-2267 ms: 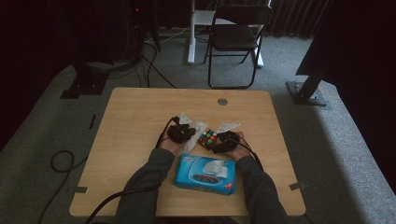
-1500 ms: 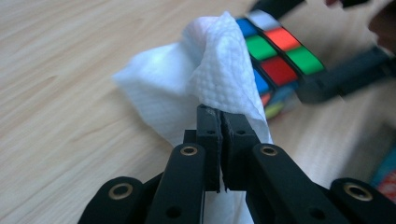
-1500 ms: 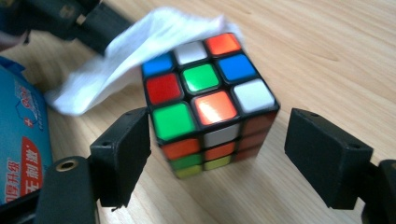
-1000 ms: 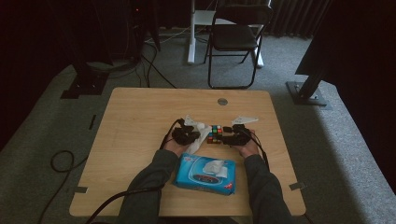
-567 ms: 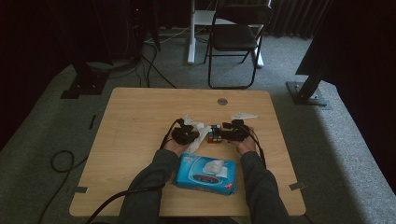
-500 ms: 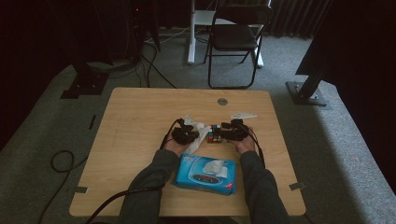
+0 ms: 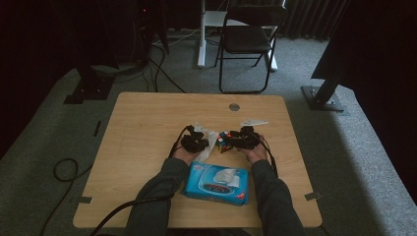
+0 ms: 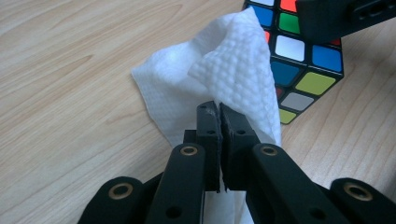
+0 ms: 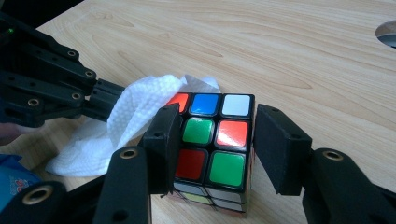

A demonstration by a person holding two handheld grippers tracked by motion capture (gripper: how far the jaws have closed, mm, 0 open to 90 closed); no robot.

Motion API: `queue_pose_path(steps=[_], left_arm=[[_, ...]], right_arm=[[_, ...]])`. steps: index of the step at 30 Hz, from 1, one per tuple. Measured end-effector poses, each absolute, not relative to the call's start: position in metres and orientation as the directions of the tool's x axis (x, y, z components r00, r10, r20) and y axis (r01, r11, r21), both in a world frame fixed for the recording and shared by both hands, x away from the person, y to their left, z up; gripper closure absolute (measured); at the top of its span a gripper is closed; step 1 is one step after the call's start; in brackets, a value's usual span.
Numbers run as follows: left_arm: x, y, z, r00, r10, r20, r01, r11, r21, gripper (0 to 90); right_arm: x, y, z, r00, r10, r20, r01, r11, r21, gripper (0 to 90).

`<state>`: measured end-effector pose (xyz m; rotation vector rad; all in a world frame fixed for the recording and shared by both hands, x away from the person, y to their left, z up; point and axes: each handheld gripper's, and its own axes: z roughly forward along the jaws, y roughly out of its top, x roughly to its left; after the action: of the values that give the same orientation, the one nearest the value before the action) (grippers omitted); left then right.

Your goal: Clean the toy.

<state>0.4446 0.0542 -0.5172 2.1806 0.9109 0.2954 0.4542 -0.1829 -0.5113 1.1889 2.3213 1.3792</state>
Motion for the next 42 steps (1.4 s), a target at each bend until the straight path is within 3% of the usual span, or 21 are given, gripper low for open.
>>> queue_pose_path(steps=[8,16,22,29,37,42], left_arm=[[0.442,0.038,-0.513,0.808,0.589,-0.036,0.434,-0.553,0.711,87.3],[0.453,0.045,-0.515,0.744,0.667,-0.042,0.500,-0.514,0.698,87.4],[0.443,0.039,-0.510,0.796,0.606,-0.008,0.425,-0.549,0.719,87.3],[0.443,0.041,-0.507,0.805,0.591,-0.045,0.422,-0.518,0.744,87.4],[0.448,0.032,-0.522,0.812,0.584,-0.024,0.456,-0.606,0.652,87.4],[0.447,0.031,-0.521,0.820,0.571,-0.032,0.449,-0.608,0.654,87.4]], right_arm=[[0.453,-0.178,-0.511,-0.651,0.728,0.215,0.539,0.245,0.806,51.6],[0.450,-0.174,-0.510,-0.653,0.725,0.219,0.545,0.248,0.801,51.6],[0.451,-0.173,-0.510,-0.633,0.744,0.214,0.547,0.234,0.803,51.6],[0.451,-0.173,-0.510,-0.620,0.754,0.217,0.554,0.224,0.802,51.7],[0.451,-0.173,-0.510,-0.619,0.754,0.218,0.556,0.225,0.800,51.8],[0.451,-0.173,-0.510,-0.618,0.754,0.220,0.557,0.223,0.800,51.9]])
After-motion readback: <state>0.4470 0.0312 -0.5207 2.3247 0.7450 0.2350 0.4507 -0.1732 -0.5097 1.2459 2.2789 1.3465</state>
